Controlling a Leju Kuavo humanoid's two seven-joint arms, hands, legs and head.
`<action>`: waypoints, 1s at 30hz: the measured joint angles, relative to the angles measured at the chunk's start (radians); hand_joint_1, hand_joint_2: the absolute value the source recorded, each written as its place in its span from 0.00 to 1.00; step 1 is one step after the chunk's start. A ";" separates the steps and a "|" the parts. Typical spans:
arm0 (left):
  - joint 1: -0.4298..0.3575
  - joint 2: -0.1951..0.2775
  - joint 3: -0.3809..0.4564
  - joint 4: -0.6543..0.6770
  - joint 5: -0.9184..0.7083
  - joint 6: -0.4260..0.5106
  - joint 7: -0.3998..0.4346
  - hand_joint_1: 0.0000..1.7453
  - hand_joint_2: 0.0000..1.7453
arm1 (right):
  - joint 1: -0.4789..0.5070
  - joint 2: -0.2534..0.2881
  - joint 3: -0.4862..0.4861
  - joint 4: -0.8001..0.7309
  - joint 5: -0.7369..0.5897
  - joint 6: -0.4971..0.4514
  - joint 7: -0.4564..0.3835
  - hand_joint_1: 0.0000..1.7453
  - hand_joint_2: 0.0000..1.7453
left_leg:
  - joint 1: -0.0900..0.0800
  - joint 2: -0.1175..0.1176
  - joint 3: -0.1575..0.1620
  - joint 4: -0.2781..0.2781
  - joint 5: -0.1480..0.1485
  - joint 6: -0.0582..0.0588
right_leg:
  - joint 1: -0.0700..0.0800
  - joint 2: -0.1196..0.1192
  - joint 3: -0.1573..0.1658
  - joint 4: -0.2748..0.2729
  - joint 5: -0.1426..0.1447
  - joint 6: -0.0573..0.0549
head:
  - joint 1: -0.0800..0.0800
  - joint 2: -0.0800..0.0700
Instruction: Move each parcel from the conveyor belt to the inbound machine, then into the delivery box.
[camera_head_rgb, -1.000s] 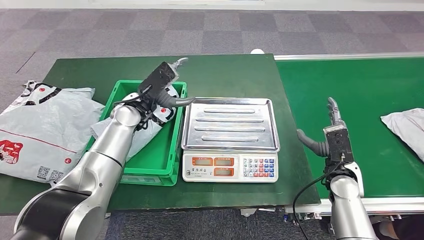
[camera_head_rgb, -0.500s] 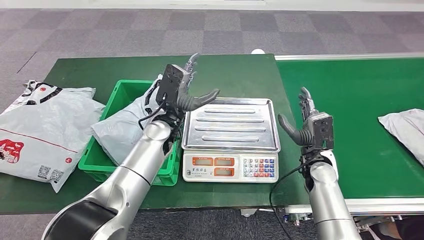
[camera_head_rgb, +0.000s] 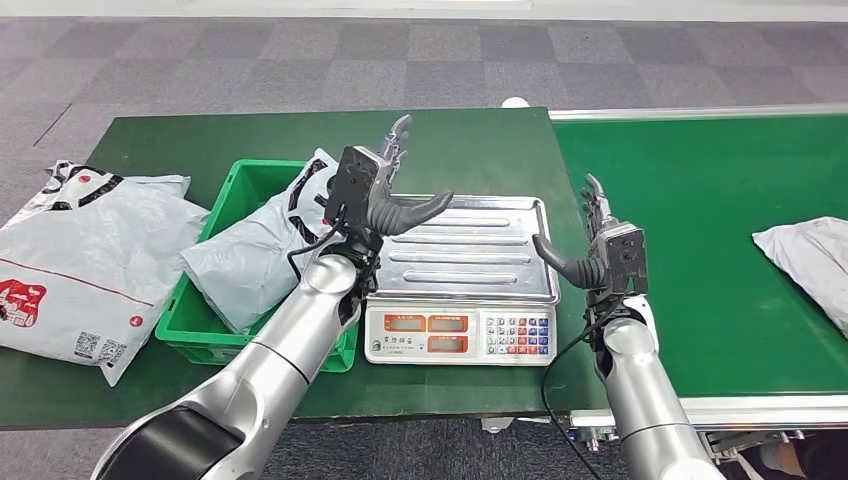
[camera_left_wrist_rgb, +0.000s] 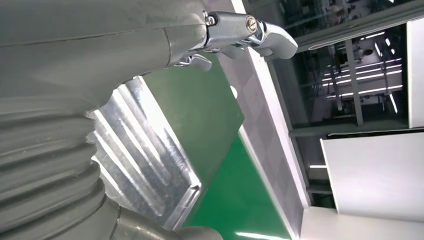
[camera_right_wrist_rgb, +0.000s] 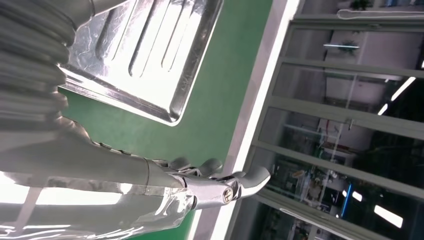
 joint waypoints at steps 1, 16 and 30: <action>0.001 0.000 -0.002 0.000 0.001 0.000 -0.001 0.00 1.00 | 0.000 0.000 0.001 0.000 0.001 -0.002 0.000 0.00 1.00 | 0.000 0.000 0.000 0.000 0.000 0.000 | 0.000 0.000 0.000 0.000 0.000 0.000 | 0.000 0.000; 0.013 0.004 -0.049 0.019 0.002 0.003 -0.008 0.00 1.00 | 0.026 -0.003 0.025 -0.001 0.013 -0.028 0.016 0.00 1.00 | 0.000 0.000 0.000 0.000 0.000 0.000 | 0.000 0.000 0.000 0.000 0.000 0.000 | 0.000 0.000; 0.013 0.004 -0.052 0.022 -0.004 0.006 -0.011 0.00 1.00 | 0.028 -0.003 0.025 -0.003 0.024 -0.033 0.017 0.00 0.25 | 0.000 0.000 0.000 0.000 0.000 0.000 | 0.000 0.000 0.000 0.000 0.000 0.000 | 0.000 0.000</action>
